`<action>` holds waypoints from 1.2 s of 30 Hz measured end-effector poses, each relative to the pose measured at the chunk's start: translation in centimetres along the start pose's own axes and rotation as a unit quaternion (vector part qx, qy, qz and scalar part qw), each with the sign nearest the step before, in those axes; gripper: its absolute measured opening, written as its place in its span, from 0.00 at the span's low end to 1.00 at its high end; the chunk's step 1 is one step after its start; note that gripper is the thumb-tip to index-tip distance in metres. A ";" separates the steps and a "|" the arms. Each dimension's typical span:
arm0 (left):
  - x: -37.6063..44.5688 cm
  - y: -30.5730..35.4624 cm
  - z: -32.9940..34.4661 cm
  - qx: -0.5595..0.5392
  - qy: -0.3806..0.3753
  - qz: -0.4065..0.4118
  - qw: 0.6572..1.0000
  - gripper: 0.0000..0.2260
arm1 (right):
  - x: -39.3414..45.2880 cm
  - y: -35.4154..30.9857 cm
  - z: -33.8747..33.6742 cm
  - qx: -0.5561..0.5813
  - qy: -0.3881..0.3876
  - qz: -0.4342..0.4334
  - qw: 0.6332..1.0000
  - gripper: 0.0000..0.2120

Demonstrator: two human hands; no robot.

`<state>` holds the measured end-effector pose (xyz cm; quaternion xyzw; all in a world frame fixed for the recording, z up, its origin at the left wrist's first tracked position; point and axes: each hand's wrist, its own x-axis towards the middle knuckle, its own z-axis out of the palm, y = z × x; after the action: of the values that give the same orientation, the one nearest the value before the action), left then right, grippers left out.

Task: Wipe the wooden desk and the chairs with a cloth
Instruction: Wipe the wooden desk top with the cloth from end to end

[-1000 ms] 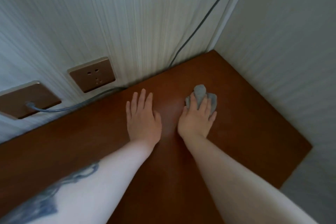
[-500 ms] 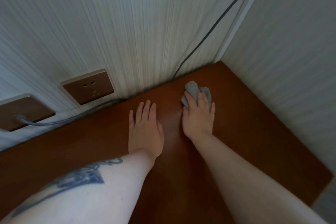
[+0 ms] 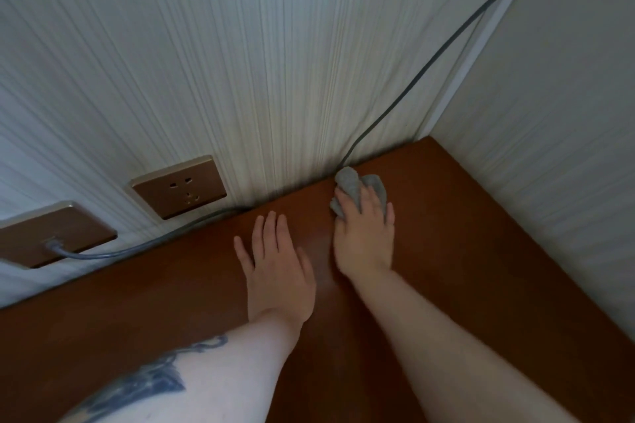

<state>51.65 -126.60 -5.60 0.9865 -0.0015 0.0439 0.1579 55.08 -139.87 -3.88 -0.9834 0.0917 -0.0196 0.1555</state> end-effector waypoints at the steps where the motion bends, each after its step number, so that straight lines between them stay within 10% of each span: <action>1: 0.0 -0.1 0.0 -0.002 0.003 -0.011 1.000 0.27 | -0.6 -1.8 0.6 0.009 -0.002 -0.007 1.000 0.28; 7: 0.3 -0.4 -0.4 -0.119 0.091 -0.061 0.987 0.27 | -2.3 3.0 -1.6 0.004 -0.171 -0.341 0.924 0.24; 15: 0.5 -0.2 0.4 -0.078 0.049 -0.019 0.996 0.23 | 0.7 -1.6 1.2 0.009 0.022 -0.049 0.999 0.27; 23: 0.5 -0.2 -0.3 -0.119 0.035 -0.038 0.992 0.28 | -1.3 2.9 -2.3 -0.037 -0.200 -0.344 0.917 0.24; 32: 0.4 0.0 -0.4 -0.047 -0.024 -0.024 0.998 0.29 | 0.4 -2.8 0.6 0.016 -0.010 0.004 1.000 0.31; 36: 0.4 0.0 -0.8 -0.037 -0.043 -0.015 0.998 0.34 | -2.7 -1.8 -0.1 0.051 -0.094 -0.167 0.980 0.30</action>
<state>51.97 -126.37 -4.76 0.9808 0.0052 -0.0015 0.1951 52.72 -137.67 -3.28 -0.9731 -0.0901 0.0426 0.2077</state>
